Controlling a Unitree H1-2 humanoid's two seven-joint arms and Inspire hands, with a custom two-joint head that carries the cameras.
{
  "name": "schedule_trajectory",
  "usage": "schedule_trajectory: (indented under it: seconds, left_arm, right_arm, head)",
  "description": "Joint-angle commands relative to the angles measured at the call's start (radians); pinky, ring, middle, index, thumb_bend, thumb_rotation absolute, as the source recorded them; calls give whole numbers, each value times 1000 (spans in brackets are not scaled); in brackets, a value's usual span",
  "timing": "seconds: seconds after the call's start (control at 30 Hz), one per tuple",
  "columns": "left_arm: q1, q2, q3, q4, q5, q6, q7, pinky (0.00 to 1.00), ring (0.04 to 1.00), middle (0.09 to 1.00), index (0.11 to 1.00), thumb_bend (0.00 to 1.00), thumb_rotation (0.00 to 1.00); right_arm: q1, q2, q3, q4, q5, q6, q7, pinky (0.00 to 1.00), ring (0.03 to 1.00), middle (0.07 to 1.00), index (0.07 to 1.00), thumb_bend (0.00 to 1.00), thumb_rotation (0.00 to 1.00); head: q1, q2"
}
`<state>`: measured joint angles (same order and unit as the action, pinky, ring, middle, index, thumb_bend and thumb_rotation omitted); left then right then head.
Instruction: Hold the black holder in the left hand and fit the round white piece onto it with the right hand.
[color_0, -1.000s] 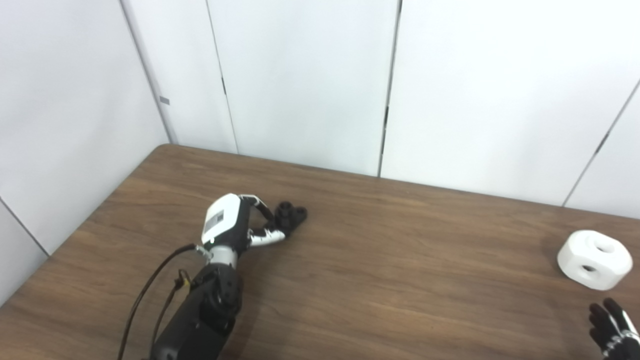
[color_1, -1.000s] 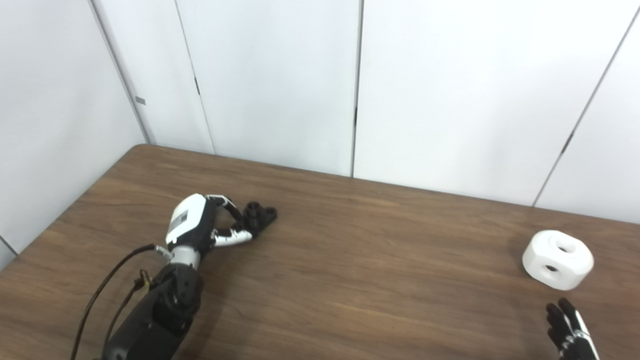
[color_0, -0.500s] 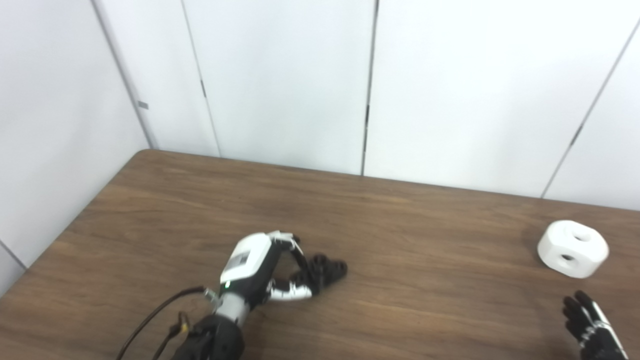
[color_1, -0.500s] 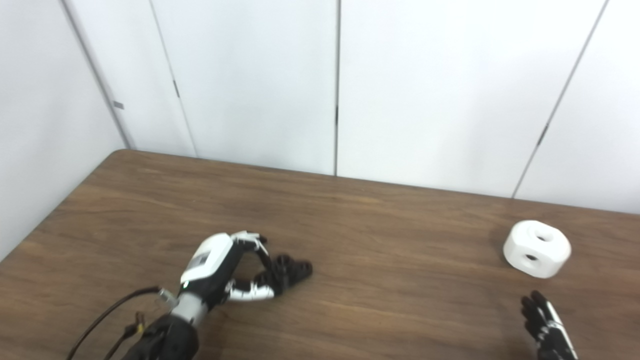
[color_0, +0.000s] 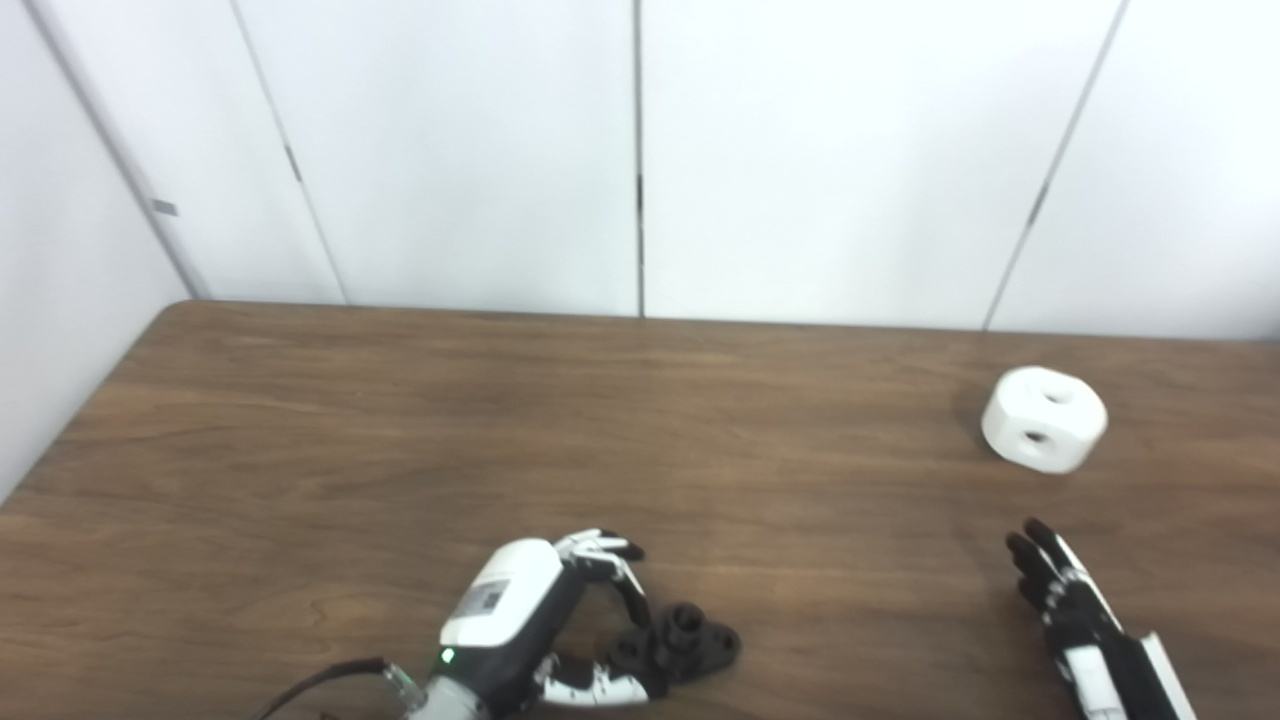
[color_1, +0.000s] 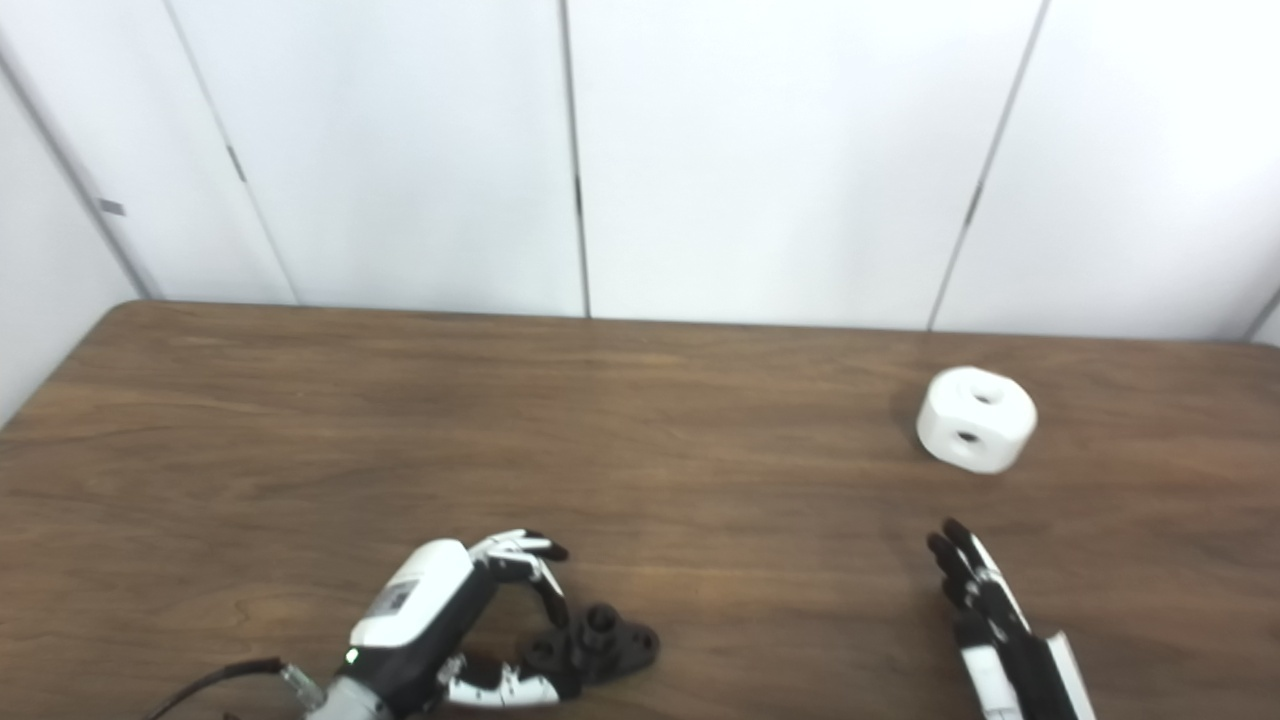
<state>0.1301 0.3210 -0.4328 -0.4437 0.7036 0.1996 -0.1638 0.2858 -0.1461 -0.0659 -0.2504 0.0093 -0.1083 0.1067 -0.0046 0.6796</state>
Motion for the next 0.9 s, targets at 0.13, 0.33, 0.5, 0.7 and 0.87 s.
schedule_trajectory:
  seconds: [0.13,0.33,0.5,0.7,0.87]
  left_arm:
    - [43,0,-40,61,76,-85,-4,866,875,800,487,517,45]
    - [57,-40,-33,122,157,-127,62,860,865,791,488,518,45]
    - [58,-61,-37,169,216,-160,120,845,859,787,488,518,45]
    - [51,-71,-36,196,281,-150,132,844,857,787,488,518,46]
    - [50,-85,-22,199,270,-144,127,853,865,792,488,518,46]
  right_arm:
    - [10,23,22,-17,-18,26,-25,960,951,912,931,647,926]
    - [-1,18,19,-10,8,23,-34,973,960,919,942,607,902]
    - [-17,4,1,-16,18,17,-42,983,967,931,945,563,881]
    - [-29,-13,-34,-60,27,49,-49,1000,963,927,936,584,880]
    - [-42,-28,-66,-94,53,81,-41,995,964,926,930,600,833]
  head:
    - [-11,-5]
    - [-16,-13]
    - [-23,-18]
    - [-29,-22]
    - [-43,-25]
